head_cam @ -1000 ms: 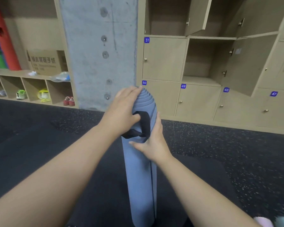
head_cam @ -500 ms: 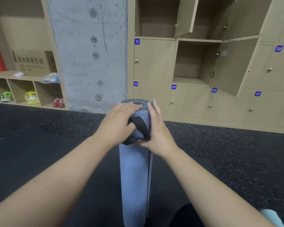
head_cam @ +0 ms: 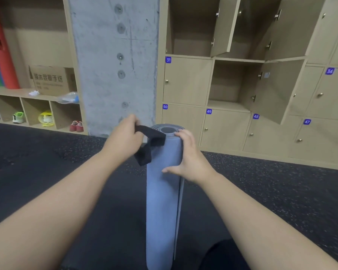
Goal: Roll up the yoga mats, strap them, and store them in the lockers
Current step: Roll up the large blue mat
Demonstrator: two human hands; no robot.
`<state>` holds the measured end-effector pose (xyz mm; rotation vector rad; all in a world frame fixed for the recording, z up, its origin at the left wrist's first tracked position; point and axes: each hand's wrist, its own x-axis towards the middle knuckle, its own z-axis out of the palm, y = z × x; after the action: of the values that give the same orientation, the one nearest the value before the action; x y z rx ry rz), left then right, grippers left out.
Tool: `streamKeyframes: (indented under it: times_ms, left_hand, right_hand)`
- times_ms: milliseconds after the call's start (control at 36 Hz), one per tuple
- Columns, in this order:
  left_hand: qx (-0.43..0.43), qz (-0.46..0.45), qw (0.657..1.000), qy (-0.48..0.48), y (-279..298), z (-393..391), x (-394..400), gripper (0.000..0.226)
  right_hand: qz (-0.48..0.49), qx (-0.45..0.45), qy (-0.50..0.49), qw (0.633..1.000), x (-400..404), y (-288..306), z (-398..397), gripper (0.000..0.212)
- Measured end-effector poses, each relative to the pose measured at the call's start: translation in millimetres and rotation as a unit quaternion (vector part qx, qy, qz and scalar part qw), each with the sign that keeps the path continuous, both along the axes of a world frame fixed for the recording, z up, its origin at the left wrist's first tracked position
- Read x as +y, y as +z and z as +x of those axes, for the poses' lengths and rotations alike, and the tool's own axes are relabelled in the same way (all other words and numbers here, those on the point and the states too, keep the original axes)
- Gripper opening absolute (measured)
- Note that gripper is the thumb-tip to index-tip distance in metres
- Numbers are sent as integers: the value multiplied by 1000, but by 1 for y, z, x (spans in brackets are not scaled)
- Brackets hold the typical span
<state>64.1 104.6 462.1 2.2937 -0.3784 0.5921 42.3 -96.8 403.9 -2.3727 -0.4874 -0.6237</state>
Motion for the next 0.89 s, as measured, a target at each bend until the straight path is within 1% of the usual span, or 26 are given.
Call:
streamKeyframes:
  times_ms: [56, 83, 194, 250, 306, 361, 444, 500, 556, 611, 667, 722, 778, 833, 889]
  left_hand:
    - [18, -5, 1000, 23, 3, -1, 7, 12]
    - [28, -1, 999, 32, 3, -1, 10, 13]
    - [57, 32, 994, 83, 1, 3, 21, 11]
    - [53, 38, 990, 123, 0, 3, 22, 13]
    - [46, 6, 987, 155, 0, 4, 20, 14]
    - [48, -48, 985, 162, 0, 6, 15, 14]
    - [69, -86, 987, 117, 1, 8, 6, 16]
    - [104, -110, 987, 51, 1, 8, -3, 16]
    - [137, -161, 977, -28, 0, 7, -10, 18]
    - [137, -192, 969, -78, -3, 7, -15, 16]
    - [105, -183, 973, -93, -6, 8, -16, 3]
    - [73, -172, 975, -119, -7, 7, -17, 18]
    - [50, -153, 976, -149, -6, 4, -17, 26]
    - [30, -112, 980, -164, -3, 2, -17, 26]
    - [22, -89, 980, -179, -1, 3, -16, 20]
  right_hand:
    - [7, 23, 3, 1000, 1, 3, -4, 110]
    - [16, 32, 2, 999, 1, 4, -7, 106]
    - [57, 35, -1, 998, 4, 8, -13, 70]
    - [68, 38, -11, 997, 7, 10, -14, 63]
    - [73, 37, -20, 996, 10, 12, -14, 63]
    - [71, 35, -26, 997, 13, 12, -14, 65]
    - [64, 32, -29, 997, 17, 12, -13, 66]
    - [61, 26, -32, 997, 18, 12, -13, 63]
    - [64, 22, -37, 997, 19, 12, -13, 57]
    - [75, 19, -46, 996, 18, 13, -13, 49]
    - [81, 16, -53, 995, 15, 13, -12, 41]
    - [78, 15, -53, 995, 14, 13, -13, 39]
    - [78, 11, -54, 995, 14, 12, -12, 38]
    - [81, 7, -53, 995, 15, 11, -11, 38]
    - [83, 7, -54, 995, 17, 12, -10, 38]
